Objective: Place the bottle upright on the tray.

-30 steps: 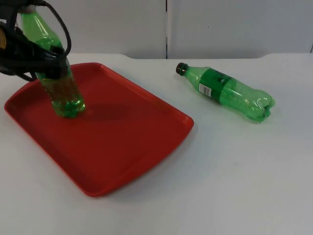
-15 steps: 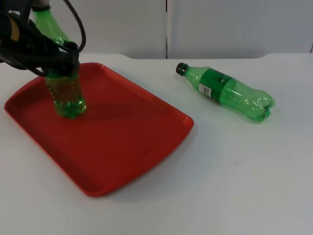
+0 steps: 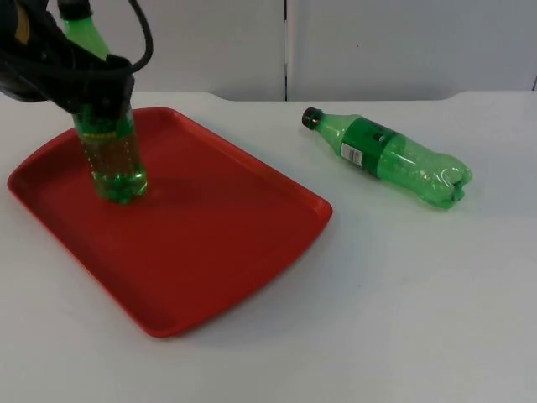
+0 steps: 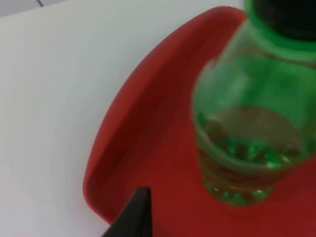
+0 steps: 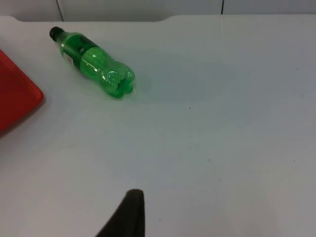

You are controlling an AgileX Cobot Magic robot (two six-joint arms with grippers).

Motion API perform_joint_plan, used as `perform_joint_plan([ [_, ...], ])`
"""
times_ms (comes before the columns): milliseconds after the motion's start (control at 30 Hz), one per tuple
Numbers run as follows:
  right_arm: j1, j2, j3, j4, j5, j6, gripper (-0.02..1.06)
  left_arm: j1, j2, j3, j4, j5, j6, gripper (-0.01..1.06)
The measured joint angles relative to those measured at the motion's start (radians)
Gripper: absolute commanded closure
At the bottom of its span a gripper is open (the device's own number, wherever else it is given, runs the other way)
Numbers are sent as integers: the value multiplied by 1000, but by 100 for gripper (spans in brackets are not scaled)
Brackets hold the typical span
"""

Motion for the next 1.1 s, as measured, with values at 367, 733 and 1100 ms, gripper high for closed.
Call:
perform_joint_plan([
  [367,0,0,0,0,0,0,0,-48,-157,0,-352,63,300,0],
  [733,0,0,0,0,0,0,0,-48,-315,0,-523,131,467,0],
  [1100,0,0,0,0,0,0,0,-48,-495,192,-564,92,481,0],
])
